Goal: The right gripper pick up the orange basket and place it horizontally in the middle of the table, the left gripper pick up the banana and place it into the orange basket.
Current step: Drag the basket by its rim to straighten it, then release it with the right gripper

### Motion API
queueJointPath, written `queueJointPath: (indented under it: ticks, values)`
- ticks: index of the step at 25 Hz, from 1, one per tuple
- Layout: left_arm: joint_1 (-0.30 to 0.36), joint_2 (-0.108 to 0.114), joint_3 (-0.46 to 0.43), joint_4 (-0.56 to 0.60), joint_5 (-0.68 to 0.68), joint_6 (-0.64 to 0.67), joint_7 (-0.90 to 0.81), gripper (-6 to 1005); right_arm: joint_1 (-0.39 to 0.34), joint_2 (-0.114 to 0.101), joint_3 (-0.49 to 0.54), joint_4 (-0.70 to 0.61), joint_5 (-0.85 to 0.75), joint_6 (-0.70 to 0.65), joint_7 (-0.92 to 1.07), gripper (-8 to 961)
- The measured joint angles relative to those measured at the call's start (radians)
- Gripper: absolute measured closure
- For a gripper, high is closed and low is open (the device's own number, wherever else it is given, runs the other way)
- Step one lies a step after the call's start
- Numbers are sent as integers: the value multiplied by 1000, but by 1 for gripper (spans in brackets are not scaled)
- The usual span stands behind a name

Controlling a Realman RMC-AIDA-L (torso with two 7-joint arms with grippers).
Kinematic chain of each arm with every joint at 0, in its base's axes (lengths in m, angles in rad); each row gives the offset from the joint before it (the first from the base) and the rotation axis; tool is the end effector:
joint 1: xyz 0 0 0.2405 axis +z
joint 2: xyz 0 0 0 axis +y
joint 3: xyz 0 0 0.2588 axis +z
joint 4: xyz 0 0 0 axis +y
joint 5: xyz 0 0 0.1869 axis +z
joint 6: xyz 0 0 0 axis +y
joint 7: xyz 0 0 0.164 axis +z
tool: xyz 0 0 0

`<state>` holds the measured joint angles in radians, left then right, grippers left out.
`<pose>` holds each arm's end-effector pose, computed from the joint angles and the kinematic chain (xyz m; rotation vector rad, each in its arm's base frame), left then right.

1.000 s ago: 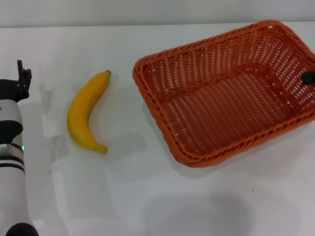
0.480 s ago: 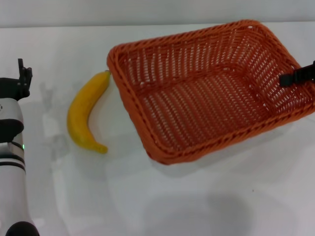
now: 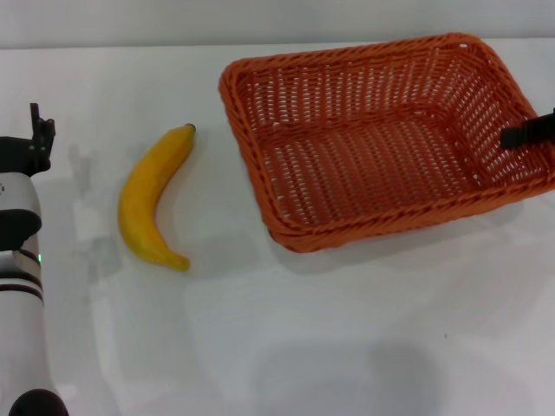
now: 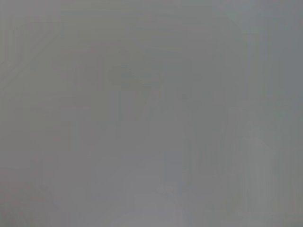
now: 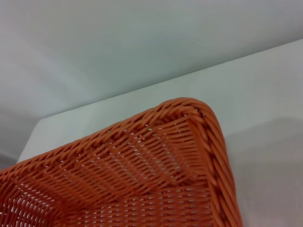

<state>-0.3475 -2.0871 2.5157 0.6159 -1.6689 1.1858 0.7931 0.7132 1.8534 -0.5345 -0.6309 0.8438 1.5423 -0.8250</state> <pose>-0.3082 0.3239 -0.0072 -1.2879 -0.5032 -0.2666 0.2611 0.3821 0.0680 -2.3061 1.6624 0.4896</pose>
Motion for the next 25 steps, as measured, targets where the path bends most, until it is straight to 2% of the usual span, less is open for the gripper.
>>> queueJointPath:
  ticks: [25]
  values:
    - [-18, 1, -8, -12, -5, 0, 0, 113, -45, 31, 2, -2, 14, -100, 1, 776]
